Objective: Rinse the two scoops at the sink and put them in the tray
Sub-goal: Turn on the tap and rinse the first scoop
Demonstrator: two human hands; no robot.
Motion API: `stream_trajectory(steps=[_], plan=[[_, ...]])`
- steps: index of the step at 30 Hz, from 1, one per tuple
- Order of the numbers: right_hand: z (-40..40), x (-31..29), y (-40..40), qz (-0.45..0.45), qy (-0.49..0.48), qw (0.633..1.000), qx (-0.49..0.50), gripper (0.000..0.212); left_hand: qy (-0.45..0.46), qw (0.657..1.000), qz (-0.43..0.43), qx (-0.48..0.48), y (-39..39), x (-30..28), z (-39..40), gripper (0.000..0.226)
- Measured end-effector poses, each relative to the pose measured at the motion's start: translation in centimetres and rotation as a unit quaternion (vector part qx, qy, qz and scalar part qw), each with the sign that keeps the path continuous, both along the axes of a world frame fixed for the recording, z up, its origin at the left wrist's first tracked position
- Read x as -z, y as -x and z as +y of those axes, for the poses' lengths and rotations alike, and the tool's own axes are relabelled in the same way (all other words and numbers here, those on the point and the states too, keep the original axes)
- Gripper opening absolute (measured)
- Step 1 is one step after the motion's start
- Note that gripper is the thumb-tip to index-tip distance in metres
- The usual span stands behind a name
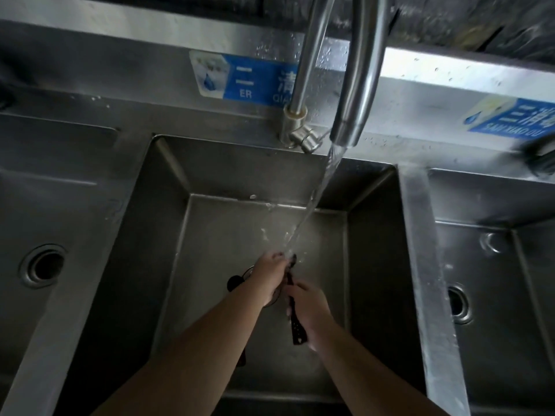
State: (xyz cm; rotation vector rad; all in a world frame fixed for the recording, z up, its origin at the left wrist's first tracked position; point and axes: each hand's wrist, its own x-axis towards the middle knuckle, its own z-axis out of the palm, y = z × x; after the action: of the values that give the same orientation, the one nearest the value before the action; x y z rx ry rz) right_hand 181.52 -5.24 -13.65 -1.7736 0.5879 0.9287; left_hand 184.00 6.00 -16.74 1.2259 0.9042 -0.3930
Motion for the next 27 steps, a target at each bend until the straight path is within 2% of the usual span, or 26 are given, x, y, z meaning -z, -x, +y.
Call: stream_trajectory(steps=[3, 5, 8, 15, 19, 21, 24, 27], plan=[[-0.2, -0.6, -0.6, -0.009, -0.007, 1.000, -0.003, 0.017, 0.021, 0.999, -0.011, -0.029, -1.2, -0.2, -0.2, 0.004], [-0.2, -0.9, -0.7, -0.010, -0.006, 1.000, -0.022, 0.018, 0.006, 0.999, -0.008, -0.044, -1.7, -0.1, -0.1, 0.013], [-0.1, -1.2, -0.8, -0.022, -0.010, 0.998, -0.052, 0.019, 0.008, 0.999, -0.006, -0.040, -2.3, -0.1, 0.2, 0.012], [0.8, -1.5, -1.2, -0.049, -0.035, 0.997, -0.051, 0.026, 0.082, 0.993, 0.008, -0.079, -2.7, -1.8, 0.1, 0.014], [1.1, -1.8, -1.7, -0.058, -0.039, 0.997, -0.046, 0.025, 0.127, 0.990, 0.010, -0.055, -3.2, -3.0, 0.8, 0.025], [1.3, -2.2, -2.5, -0.064, -0.055, 0.996, -0.033, 0.024, 0.146, 0.989, -0.007, -0.011, -3.0, -3.4, 1.2, 0.028], [1.6, -3.0, -4.2, -0.066, -0.098, 0.993, 0.003, 0.025, 0.111, 0.989, -0.055, 0.075, -2.3, -3.8, 1.2, 0.030], [2.1, -4.0, -5.8, -0.075, -0.143, 0.987, 0.000, 0.027, 0.092, 0.992, -0.085, 0.029, -2.8, -4.6, 1.4, 0.021]])
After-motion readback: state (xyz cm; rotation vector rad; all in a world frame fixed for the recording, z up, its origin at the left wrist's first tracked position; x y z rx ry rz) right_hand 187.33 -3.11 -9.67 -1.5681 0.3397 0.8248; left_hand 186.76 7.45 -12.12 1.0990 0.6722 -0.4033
